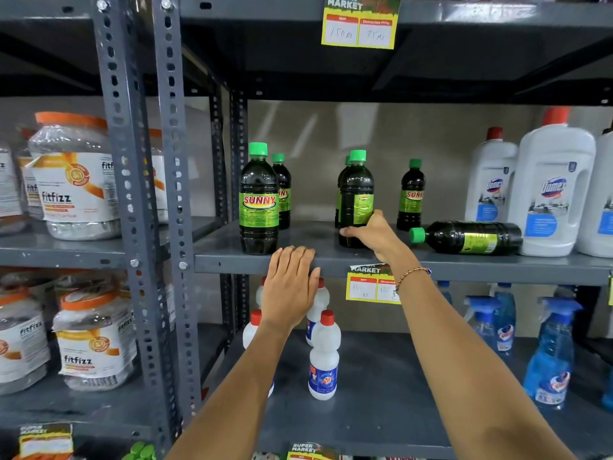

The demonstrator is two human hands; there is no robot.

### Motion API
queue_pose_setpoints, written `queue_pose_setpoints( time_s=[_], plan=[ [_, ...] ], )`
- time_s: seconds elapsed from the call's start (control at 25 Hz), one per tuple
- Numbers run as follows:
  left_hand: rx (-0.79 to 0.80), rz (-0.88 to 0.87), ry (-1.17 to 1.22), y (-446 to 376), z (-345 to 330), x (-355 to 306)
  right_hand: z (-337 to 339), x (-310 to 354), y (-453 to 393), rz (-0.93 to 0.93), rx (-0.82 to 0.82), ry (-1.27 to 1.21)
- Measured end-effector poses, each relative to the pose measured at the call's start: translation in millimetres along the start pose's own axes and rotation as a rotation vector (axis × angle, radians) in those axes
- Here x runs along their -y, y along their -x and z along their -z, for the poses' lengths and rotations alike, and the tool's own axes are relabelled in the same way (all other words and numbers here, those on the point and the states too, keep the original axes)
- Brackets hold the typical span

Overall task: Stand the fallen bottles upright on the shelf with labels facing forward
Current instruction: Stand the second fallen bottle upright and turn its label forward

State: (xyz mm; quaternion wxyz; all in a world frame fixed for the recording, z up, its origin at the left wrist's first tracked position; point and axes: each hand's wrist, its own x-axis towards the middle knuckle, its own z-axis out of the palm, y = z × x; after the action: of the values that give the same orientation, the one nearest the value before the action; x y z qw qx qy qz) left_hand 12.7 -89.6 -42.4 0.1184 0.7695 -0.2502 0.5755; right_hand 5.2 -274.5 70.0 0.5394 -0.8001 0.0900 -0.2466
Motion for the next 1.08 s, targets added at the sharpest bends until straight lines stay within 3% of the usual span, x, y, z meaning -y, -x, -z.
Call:
queue_pose_setpoints(
  time_s=[0.12,0.28,0.4,0.84,1.08],
  plan=[
    [0.010,0.003,0.000,0,0,0,-3,0,2,0.062,-0.114,0.166],
    [0.017,-0.002,0.001,0,0,0,1,2,6,0.047,-0.088,0.016],
    [0.034,0.009,0.009,2,0,2,-1,2,7,0.098,-0.215,0.146],
    [0.049,0.007,0.014,2,1,1,1,4,14,0.065,-0.100,0.093],
    [0.052,0.003,0.005,2,0,2,3,3,16,0.105,-0.146,0.135]
  ],
)
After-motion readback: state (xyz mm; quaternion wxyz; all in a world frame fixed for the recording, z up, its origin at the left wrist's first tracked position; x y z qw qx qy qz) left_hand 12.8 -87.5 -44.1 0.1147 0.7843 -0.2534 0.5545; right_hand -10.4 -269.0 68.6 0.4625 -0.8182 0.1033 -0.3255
